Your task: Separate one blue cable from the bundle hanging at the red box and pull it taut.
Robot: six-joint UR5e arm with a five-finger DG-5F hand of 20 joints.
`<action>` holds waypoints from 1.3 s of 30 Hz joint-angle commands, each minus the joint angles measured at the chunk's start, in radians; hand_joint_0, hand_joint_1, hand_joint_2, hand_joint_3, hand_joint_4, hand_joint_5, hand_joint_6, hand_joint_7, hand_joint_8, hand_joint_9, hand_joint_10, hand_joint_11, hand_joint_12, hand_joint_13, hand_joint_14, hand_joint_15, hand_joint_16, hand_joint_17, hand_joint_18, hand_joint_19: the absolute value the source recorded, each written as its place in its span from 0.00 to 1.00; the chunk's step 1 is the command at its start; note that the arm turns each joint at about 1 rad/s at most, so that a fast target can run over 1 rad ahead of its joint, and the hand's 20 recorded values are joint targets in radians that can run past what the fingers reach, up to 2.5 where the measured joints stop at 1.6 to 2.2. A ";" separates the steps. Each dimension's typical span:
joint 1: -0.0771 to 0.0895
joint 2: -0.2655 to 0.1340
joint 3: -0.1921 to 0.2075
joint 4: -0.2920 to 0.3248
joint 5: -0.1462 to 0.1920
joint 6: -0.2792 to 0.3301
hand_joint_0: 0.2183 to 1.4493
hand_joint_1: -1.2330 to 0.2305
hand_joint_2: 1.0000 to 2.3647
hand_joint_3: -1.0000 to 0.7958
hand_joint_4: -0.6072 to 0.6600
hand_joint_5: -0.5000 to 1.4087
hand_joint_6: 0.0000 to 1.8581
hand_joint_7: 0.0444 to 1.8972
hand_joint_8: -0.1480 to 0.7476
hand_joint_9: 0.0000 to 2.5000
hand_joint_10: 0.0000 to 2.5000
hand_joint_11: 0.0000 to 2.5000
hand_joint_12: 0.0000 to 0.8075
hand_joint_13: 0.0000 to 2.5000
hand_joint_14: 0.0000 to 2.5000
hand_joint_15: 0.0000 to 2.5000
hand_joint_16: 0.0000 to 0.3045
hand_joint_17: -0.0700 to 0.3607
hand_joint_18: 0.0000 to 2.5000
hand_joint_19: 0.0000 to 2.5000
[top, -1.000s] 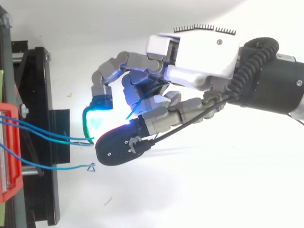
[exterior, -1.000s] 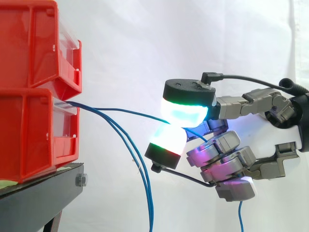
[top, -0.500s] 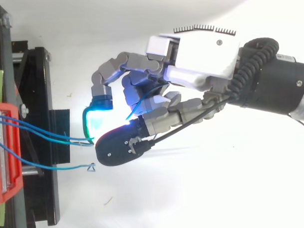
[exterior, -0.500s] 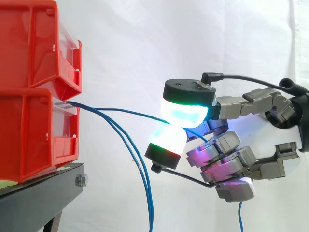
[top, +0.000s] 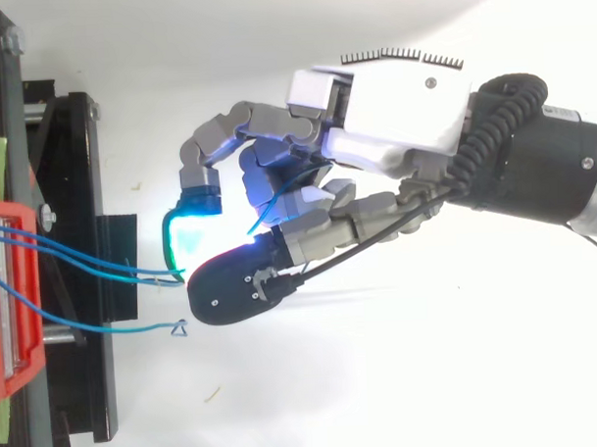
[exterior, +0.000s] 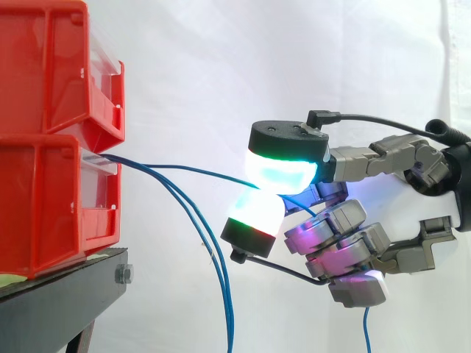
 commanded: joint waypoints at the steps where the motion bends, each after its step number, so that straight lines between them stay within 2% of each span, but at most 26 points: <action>1: -0.001 0.000 0.000 0.000 0.000 0.000 0.40 0.28 0.01 0.58 0.39 0.17 0.51 0.64 0.52 0.23 1.00 0.66 0.47 0.37 1.00 0.68 0.15 0.40 0.50 0.36; 39: 0.001 0.000 -0.002 0.000 0.000 0.000 0.40 0.28 0.01 0.58 0.38 0.17 0.51 0.64 0.51 0.22 1.00 0.66 0.45 0.37 1.00 0.67 0.15 0.40 0.50 0.36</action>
